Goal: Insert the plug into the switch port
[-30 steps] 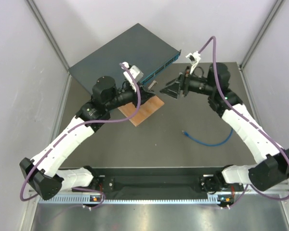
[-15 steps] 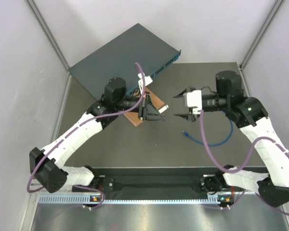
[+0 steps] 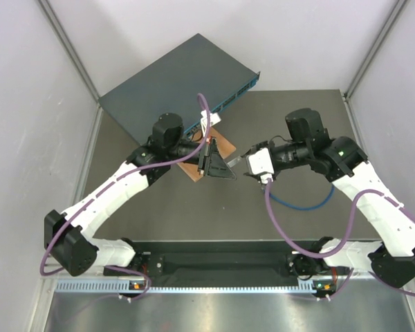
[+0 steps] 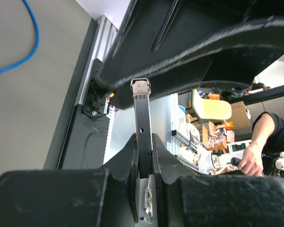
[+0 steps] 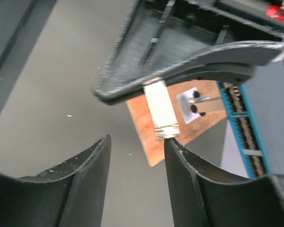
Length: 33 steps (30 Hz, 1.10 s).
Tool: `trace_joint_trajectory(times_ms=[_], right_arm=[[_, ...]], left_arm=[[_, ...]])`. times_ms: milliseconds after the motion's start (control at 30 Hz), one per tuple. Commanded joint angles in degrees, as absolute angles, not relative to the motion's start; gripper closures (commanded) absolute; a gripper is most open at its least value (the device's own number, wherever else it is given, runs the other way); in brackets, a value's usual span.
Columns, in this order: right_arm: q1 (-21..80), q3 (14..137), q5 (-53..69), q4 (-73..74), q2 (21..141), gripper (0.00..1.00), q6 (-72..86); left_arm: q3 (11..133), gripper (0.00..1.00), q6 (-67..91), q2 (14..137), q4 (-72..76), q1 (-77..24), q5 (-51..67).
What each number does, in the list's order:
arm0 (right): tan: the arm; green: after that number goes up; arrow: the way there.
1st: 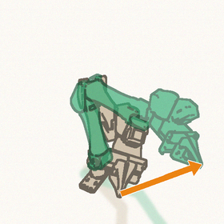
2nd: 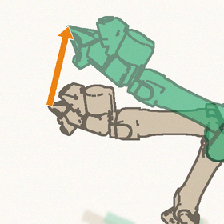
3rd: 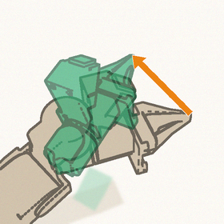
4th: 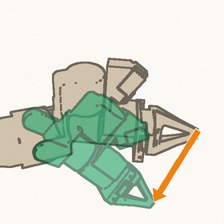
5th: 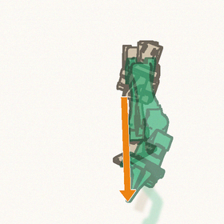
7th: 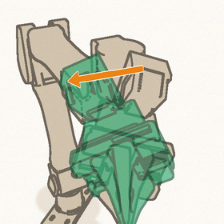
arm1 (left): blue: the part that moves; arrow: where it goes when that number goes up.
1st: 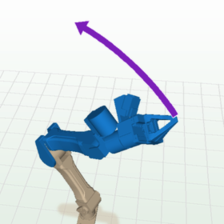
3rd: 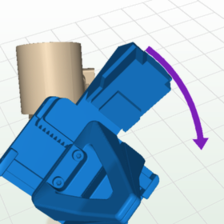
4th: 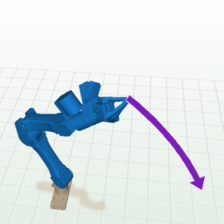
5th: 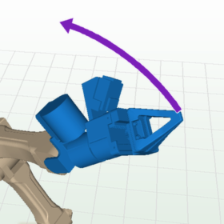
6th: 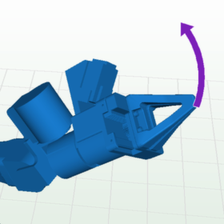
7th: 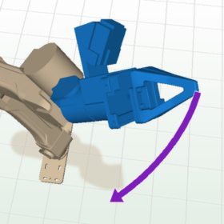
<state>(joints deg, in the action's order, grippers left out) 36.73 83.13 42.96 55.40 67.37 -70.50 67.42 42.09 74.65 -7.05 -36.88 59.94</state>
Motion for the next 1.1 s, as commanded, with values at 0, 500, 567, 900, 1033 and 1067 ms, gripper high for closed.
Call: trace_joint_trajectory(times_ms=[0, 500, 567, 900, 1033, 1067], right_arm=[[38.06, 86.84, 41.84, 54.23, 67.85, 0.53, -71.98], [39.72, 87.36, 41.31, 54.93, 67.85, 0.55, -73.74], [40.34, 87.19, 41.13, 54.58, 67.94, 0.56, -74.0], [41.04, 86.66, 40.17, 54.23, 68.38, 0.79, -76.02], [41.13, 86.22, 38.85, 54.23, 68.38, 1.0, -76.2], [41.13, 86.22, 38.41, 53.79, 68.29, 1.0, -74.55]], left_arm=[[66.89, 1.0, 42.8, 73.83, -3.87, -36.91, 62.14], [66.18, 1.0, 44.65, 74.79, -2.37, -37.0, 61.61], [66.27, 1.0, 45.0, 75.06, -2.29, -37.0, 61.35], [65.92, 1.0, 45.88, 75.41, -1.76, -36.91, 61.52], [66.01, 1.0, 45.79, 75.24, -0.97, -37.0, 61.44], [65.92, 1.0, 45.7, 75.23, -0.44, -36.91, 61.44]])
